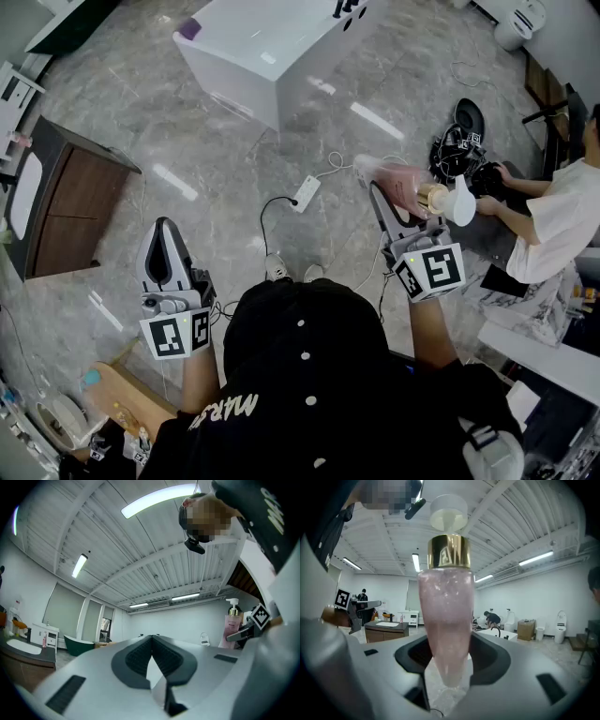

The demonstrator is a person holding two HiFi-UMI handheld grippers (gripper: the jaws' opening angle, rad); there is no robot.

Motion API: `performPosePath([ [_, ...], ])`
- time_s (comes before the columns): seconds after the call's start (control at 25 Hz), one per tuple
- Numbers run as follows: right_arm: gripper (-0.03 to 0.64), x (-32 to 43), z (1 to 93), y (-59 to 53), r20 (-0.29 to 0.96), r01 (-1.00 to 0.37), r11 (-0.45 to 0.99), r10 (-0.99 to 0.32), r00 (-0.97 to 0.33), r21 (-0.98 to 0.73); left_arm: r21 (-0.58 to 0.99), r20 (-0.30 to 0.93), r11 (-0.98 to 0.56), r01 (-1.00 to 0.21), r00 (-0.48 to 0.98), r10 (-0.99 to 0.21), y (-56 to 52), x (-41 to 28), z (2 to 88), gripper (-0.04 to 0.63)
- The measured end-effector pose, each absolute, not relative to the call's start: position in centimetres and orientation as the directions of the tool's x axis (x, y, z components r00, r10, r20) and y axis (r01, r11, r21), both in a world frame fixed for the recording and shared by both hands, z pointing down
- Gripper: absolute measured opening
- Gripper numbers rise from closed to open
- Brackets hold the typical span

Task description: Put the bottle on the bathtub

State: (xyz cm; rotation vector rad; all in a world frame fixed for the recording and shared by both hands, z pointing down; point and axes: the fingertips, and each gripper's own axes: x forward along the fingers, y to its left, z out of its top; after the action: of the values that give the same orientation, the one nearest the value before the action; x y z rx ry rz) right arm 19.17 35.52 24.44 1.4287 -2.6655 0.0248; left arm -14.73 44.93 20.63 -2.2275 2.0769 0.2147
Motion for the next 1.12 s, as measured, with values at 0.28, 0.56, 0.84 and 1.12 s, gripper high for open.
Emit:
performPosePath([
  [0.28, 0.225, 18.8, 24.5, 34.7, 0.112, -0.832, 0.552, -0.832, -0.544, 0.058, 0.036, -0.161, -0.077, -0.996, 0.070, -0.984, 43.8, -15.1, 20.9, 0.011],
  [0.56, 0.229, 18.3, 24.2, 34.2, 0.097, -0.853, 0.521, -0.850, -0.518, 0.012, 0.047, -0.165, -0.104, -0.993, 0.095, -0.982, 42.6, -16.3, 21.4, 0.011],
  [0.84, 0.229, 18.7, 22.9, 33.9, 0.069, -0.883, 0.469, -0.882, -0.465, 0.041, 0.060, -0.150, -0.135, -0.989, 0.125, -0.981, 41.1, -18.0, 22.4, 0.011],
  [1.12, 0.229, 20.7, 23.5, 30.5, 0.067, -0.895, 0.445, -0.893, -0.444, -0.004, 0.044, -0.130, -0.137, -0.990, 0.130, -0.983, 37.9, -16.9, 22.9, 0.011],
])
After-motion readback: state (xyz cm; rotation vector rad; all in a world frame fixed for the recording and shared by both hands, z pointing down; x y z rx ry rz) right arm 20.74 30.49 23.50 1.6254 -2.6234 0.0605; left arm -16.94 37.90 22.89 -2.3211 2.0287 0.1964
